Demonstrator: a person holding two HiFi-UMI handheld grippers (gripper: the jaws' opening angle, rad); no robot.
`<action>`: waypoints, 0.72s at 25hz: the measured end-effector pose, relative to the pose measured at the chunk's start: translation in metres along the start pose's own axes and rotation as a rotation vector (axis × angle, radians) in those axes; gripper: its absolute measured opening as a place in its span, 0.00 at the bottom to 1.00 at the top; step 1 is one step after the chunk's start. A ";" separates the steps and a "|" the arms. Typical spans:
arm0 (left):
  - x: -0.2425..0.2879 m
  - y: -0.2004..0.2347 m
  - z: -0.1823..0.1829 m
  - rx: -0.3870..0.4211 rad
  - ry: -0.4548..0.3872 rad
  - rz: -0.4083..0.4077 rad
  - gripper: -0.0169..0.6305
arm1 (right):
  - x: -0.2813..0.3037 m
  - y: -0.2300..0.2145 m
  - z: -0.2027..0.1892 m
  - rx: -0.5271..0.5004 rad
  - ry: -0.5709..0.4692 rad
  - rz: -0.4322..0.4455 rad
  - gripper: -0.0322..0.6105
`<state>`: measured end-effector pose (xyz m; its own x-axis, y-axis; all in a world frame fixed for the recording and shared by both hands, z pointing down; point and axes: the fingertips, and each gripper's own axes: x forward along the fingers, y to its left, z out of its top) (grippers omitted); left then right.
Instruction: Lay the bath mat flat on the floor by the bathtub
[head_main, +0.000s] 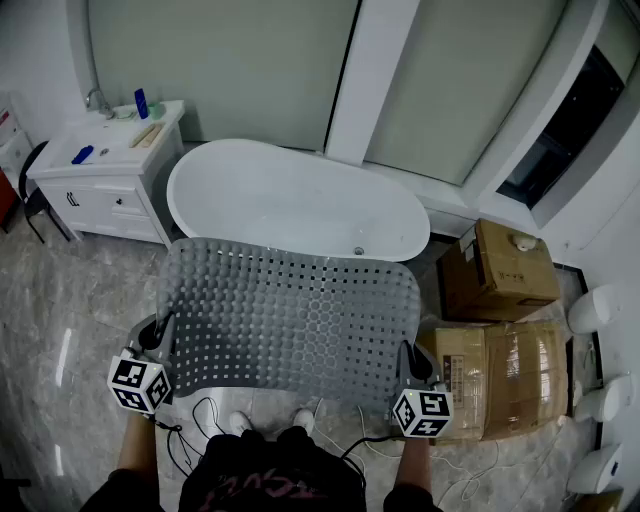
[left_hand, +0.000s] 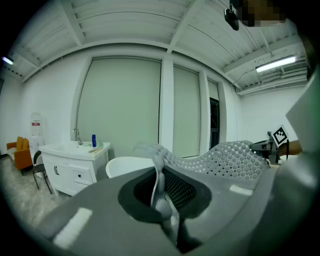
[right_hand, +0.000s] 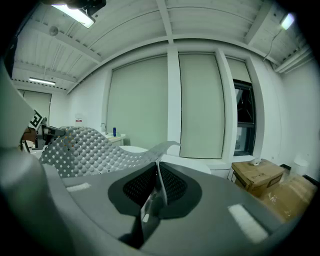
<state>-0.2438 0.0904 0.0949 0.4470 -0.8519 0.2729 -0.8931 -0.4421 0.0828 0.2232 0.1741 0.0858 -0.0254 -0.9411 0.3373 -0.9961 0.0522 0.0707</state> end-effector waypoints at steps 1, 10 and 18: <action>0.001 0.001 0.000 -0.002 -0.003 -0.001 0.05 | 0.000 -0.001 0.000 0.000 -0.003 -0.004 0.11; 0.006 -0.010 0.000 -0.027 -0.030 -0.005 0.05 | 0.004 0.003 -0.002 0.000 -0.008 -0.024 0.11; 0.008 -0.019 -0.001 -0.037 -0.043 -0.017 0.05 | 0.005 0.020 0.002 -0.007 -0.033 0.002 0.12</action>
<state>-0.2231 0.0922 0.0966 0.4631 -0.8561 0.2295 -0.8863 -0.4465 0.1228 0.2030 0.1701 0.0872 -0.0301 -0.9514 0.3065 -0.9955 0.0562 0.0766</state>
